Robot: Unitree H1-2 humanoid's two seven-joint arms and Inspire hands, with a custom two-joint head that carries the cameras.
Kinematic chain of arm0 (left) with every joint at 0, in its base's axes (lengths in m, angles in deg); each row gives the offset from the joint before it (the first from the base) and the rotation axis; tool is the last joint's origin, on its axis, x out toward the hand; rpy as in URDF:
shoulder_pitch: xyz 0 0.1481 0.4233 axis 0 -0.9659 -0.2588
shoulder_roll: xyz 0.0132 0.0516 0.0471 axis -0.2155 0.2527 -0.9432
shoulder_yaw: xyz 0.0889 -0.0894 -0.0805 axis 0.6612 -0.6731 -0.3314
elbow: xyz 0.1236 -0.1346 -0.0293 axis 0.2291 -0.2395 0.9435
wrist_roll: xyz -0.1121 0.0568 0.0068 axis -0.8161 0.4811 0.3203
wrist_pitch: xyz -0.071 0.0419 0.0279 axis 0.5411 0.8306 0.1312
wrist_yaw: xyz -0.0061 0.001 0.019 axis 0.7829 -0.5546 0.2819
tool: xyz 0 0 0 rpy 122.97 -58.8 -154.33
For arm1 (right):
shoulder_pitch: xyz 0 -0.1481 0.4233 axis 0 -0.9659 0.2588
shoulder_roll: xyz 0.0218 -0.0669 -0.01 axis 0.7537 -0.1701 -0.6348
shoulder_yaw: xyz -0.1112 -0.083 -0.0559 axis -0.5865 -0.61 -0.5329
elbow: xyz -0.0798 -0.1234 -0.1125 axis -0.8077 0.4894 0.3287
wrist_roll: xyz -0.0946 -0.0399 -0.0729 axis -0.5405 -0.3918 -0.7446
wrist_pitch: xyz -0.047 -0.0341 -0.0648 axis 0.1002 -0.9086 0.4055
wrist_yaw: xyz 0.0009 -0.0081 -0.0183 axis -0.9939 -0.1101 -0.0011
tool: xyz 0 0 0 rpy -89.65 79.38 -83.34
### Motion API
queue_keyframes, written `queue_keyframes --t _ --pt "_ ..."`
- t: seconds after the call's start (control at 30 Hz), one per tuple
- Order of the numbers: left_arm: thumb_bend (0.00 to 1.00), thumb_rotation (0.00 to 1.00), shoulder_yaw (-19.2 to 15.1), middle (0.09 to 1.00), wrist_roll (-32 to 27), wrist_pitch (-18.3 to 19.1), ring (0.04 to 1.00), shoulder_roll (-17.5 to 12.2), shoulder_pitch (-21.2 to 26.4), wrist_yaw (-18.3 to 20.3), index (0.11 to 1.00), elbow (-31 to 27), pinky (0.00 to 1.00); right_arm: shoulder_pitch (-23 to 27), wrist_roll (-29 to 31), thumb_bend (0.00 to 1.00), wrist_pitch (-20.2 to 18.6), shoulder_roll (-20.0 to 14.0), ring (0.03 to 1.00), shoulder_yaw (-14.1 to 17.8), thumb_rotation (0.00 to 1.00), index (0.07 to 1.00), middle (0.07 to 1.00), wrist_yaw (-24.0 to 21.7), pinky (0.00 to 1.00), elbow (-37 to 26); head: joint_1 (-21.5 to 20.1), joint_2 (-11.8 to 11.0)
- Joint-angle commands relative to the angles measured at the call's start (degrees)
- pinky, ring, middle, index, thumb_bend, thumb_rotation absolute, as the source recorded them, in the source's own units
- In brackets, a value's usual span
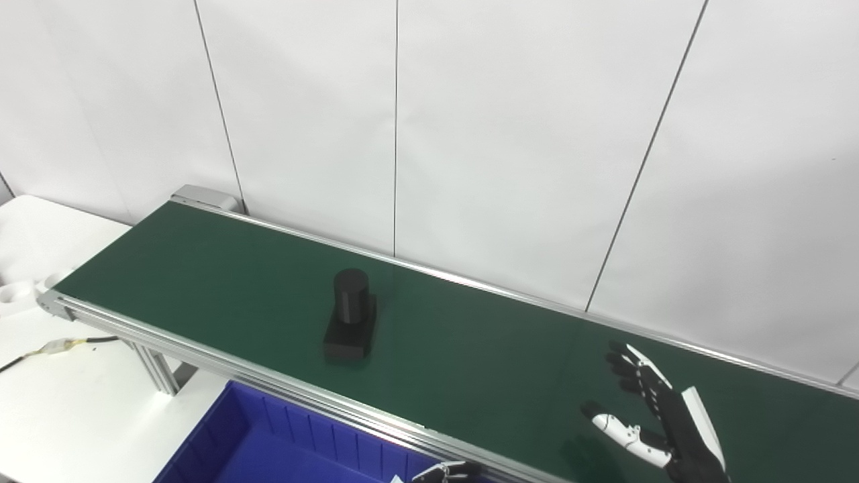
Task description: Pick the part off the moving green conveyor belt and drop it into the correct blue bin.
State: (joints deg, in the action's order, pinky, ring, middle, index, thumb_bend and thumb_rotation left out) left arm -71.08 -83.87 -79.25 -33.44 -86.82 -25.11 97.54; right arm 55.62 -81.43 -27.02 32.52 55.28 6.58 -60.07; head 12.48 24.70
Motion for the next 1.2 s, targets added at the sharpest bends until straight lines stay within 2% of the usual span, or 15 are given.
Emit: queue_keyframes --t 0.0,0.17,0.27,0.4,0.63,0.93,1.17 --pt "0.75 0.72 0.08 0.734 0.13 -2.3 0.685 0.48 0.95 0.04 0.772 -0.44 0.61 2.68 0.13 0.6 1.94 0.11 0.858 -0.15 0.42 0.892 0.853 0.21 0.82 -0.61 -0.15 0.1" --pt "0.76 0.73 -0.06 0.735 0.01 -2.3 0.689 0.52 1.16 0.24 0.774 -0.24 0.62 3.91 0.04 0.61 1.44 0.46 0.863 -0.63 0.43 0.897 0.858 0.23 0.82 0.44 -0.25 0.0" --pt "0.72 0.71 0.0 0.735 0.09 -2.3 0.687 0.42 1.4 0.22 0.776 -0.08 0.62 4.68 -0.16 0.62 1.42 0.67 0.864 -0.99 0.45 0.901 0.859 0.27 0.82 1.18 -0.31 0.0" --pt "0.75 0.72 -0.01 0.732 0.16 -2.3 0.684 0.38 1.6 0.11 0.776 0.08 0.61 5.46 -0.96 0.61 1.54 0.8 0.857 -1.37 0.46 0.901 0.857 0.67 0.81 2.03 -0.34 -0.05" --pt "0.71 0.7 -0.01 0.729 0.19 -2.3 0.68 0.38 1.73 0.0 0.772 0.31 0.61 7.19 -0.17 0.6 1.77 1.87 0.852 -1.1 0.41 0.9 0.857 0.91 0.81 4.22 -0.48 -0.2" --pt "0.73 0.7 0.07 0.731 0.26 -2.3 0.683 0.61 1.83 -0.1 0.773 0.49 0.61 9.06 -0.6 0.61 1.84 2.96 0.851 -1.19 0.43 0.91 0.855 1.88 0.78 6.55 -0.59 -0.2" --pt "0.75 0.71 0.16 0.732 0.12 -2.3 0.684 0.62 2.05 0.15 0.775 0.73 0.61 10.33 -0.77 0.6 2.85 3.62 0.845 -1.36 0.38 0.908 0.853 2.32 0.8 8.78 -1.02 -0.3"
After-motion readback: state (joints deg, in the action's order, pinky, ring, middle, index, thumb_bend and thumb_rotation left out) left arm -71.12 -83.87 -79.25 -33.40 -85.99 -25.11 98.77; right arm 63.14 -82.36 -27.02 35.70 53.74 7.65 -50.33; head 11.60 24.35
